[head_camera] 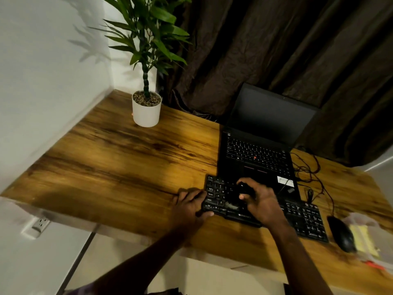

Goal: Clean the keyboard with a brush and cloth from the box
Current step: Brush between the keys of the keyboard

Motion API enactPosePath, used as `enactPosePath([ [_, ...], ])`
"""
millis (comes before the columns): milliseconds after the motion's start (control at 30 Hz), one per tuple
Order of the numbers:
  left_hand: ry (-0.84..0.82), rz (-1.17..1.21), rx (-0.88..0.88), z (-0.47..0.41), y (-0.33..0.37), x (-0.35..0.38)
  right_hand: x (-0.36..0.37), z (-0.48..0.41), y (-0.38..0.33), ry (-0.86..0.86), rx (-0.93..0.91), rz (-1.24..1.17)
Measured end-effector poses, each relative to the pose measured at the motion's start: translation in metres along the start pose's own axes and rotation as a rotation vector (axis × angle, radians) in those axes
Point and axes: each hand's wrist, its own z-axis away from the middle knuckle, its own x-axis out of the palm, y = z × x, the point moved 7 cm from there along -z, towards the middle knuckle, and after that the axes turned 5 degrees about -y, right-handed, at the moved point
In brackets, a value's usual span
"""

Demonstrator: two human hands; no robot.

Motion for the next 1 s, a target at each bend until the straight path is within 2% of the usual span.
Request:
enactPosePath([
  [167, 0.039, -0.011, 0.006, 0.001, -0.001, 0.002, 0.022, -0.007, -0.014, -0.042, -0.006, -0.001],
  [267, 0.045, -0.008, 0.005, 0.001, -0.002, 0.003, 0.011, -0.003, -0.020, 0.001, -0.049, -0.065],
  [533, 0.002, 0.012, 0.014, 0.002, -0.001, 0.002, -0.019, 0.014, 0.010, 0.034, 0.000, -0.023],
  [733, 0.045, 0.019, 0.028, 0.002, 0.000, 0.003, -0.001, 0.003, -0.013, 0.027, -0.035, -0.141],
  [1000, 0.036, 0.035, 0.034, 0.002, -0.001, 0.002, -0.029, 0.022, 0.024, 0.033, 0.041, -0.080],
])
